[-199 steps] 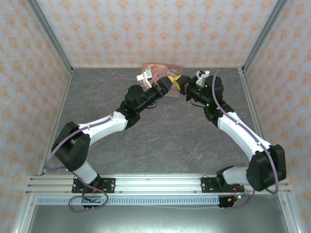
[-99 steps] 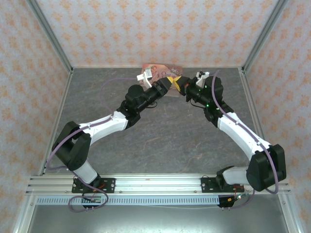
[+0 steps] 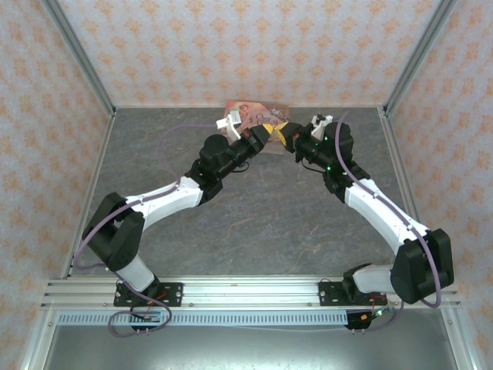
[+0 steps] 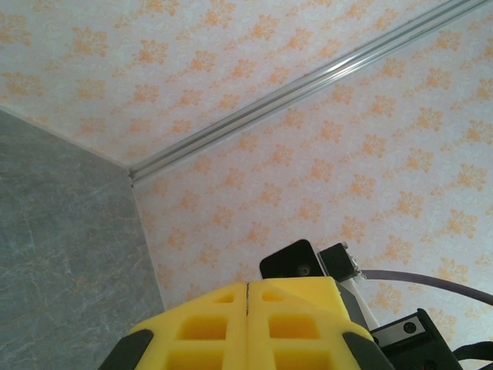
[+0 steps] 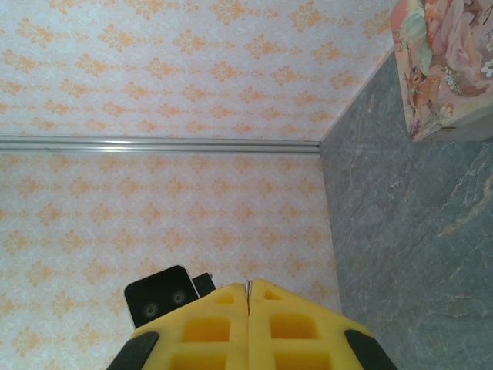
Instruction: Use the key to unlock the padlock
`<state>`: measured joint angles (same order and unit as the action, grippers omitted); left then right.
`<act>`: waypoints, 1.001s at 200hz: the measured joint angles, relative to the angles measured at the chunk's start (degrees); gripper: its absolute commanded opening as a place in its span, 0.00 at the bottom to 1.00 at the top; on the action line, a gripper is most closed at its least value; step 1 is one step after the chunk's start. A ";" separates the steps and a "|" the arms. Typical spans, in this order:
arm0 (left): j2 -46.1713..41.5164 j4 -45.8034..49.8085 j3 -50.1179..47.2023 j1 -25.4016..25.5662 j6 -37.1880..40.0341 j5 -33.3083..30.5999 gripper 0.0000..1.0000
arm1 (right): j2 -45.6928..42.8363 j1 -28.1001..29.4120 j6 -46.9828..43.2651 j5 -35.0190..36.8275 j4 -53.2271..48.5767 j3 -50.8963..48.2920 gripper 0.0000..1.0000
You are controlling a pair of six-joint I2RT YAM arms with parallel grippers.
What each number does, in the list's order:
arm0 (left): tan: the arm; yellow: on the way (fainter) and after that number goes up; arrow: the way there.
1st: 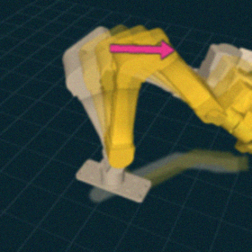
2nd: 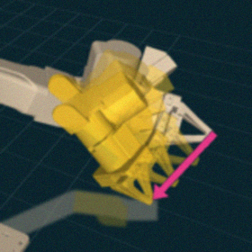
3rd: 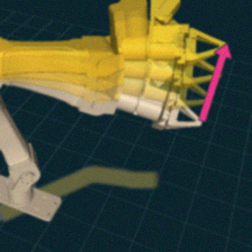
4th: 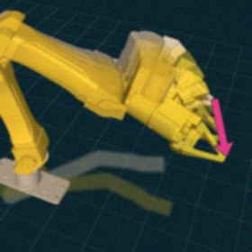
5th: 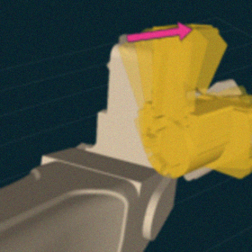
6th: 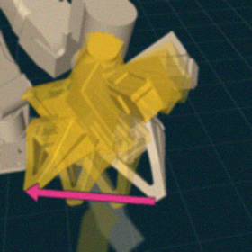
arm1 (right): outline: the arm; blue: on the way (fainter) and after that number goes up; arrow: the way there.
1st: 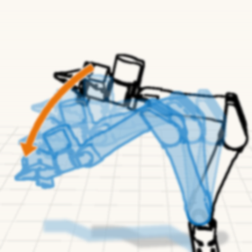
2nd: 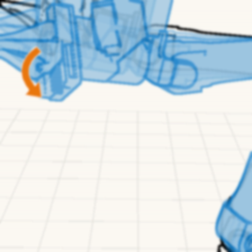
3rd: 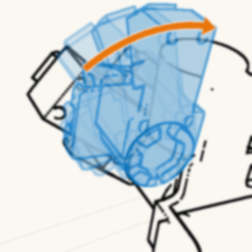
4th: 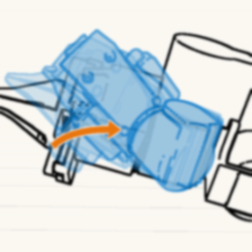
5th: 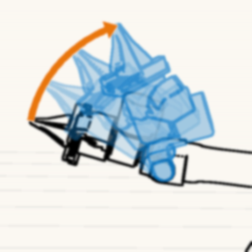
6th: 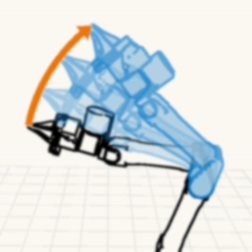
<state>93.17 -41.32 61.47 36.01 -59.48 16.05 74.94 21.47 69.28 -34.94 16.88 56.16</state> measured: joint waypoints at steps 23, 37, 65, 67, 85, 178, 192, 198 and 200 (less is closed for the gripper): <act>-0.46 2.51 0.00 0.07 2.32 0.15 0.00 | -0.26 -0.33 -1.64 -0.22 -0.17 -1.07 0.12; -1.57 5.86 0.00 0.17 4.61 0.44 0.00 | -1.16 -0.66 -3.91 -0.50 -0.52 -2.38 0.21; -4.87 17.03 3.45 -0.42 12.13 2.47 0.00 | -4.90 -3.54 -10.73 -1.20 -1.53 -6.14 0.36; -5.14 18.08 4.00 -0.44 12.92 2.78 0.00 | -5.22 -3.78 -11.13 -1.31 -1.55 -6.45 0.38; -6.95 27.47 9.57 -0.81 19.54 5.16 0.00 | -8.28 -6.14 -17.51 -2.73 -2.73 -8.35 0.44; -6.95 76.76 40.04 -0.81 52.15 17.33 0.00 | -14.69 -7.28 -56.74 -27.74 -12.52 -4.74 0.48; -6.49 80.78 41.70 -0.81 55.08 19.19 0.00 | -14.34 -7.28 -58.99 -30.88 -13.38 -2.93 0.48; -6.32 82.18 42.03 -0.81 56.13 19.85 0.00 | -13.92 -7.21 -59.58 -32.35 -13.51 -1.97 0.48; -6.27 82.60 42.10 -0.81 56.46 20.02 0.00 | -13.86 -7.17 -59.69 -32.65 -13.53 -1.77 0.48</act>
<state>86.89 41.28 103.57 35.20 -3.03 36.07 61.08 14.31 9.58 -67.59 3.36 54.39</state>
